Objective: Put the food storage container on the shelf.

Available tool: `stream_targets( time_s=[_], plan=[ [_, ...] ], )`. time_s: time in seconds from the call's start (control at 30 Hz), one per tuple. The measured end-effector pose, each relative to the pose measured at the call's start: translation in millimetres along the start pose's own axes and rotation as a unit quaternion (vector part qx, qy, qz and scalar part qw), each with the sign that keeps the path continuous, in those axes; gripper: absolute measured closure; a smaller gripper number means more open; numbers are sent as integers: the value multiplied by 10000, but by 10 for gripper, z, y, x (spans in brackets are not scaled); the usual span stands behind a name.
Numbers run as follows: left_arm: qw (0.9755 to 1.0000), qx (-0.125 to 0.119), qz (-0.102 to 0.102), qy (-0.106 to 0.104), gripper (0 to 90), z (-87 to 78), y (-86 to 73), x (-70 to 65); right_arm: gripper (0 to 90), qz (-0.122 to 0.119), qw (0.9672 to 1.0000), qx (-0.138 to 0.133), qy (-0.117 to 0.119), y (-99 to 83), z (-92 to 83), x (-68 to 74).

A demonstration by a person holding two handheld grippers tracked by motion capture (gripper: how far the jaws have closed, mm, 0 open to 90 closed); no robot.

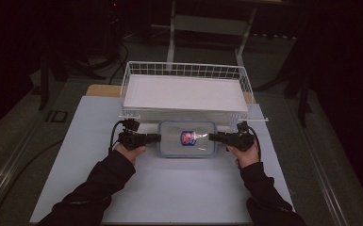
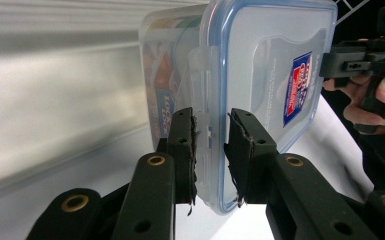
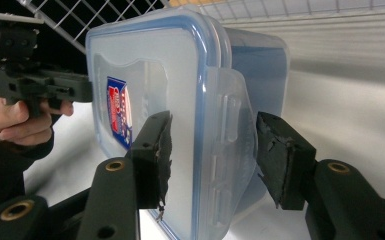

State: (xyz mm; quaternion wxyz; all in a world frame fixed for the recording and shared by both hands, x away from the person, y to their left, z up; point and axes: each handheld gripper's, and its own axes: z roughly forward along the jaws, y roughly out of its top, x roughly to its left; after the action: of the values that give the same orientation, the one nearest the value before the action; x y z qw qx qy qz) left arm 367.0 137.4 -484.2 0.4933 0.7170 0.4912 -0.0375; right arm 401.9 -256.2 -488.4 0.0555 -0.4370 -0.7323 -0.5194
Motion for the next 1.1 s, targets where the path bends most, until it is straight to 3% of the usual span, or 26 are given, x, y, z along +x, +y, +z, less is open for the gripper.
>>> stream_targets(
  time_s=[0.07,0.23,0.5,0.67,0.83,0.93,0.97,1.0,1.1],
  plan=[
    [9999,-19,38,99,726,15,17,4,490,96,9999,27,-7,3,21,-18],
    [9995,47,-96,299,726,97,21,47,487,-30,9999,-46,-95,-3,90,-61],
    [9996,-181,-44,230,704,144,27,92,476,-135,9993,-157,-326,-6,134,-67],
    [9991,-320,82,282,616,217,23,88,466,-104,9986,-262,-453,-14,147,-58],
    [9985,-464,12,299,593,236,33,102,461,-169,9968,-405,-666,6,164,-31],
    [9976,-536,134,412,590,242,45,121,483,-220,9945,-370,-957,31,183,44],
    [9973,-543,206,441,590,245,53,131,479,-154,9944,-359,-980,39,189,46],
    [9970,-564,248,461,590,252,56,132,476,-278,9933,-439,-1033,48,201,16],
    [9961,-630,359,511,551,279,67,125,505,-160,9928,-380,-1121,50,224,94]
  ],
)
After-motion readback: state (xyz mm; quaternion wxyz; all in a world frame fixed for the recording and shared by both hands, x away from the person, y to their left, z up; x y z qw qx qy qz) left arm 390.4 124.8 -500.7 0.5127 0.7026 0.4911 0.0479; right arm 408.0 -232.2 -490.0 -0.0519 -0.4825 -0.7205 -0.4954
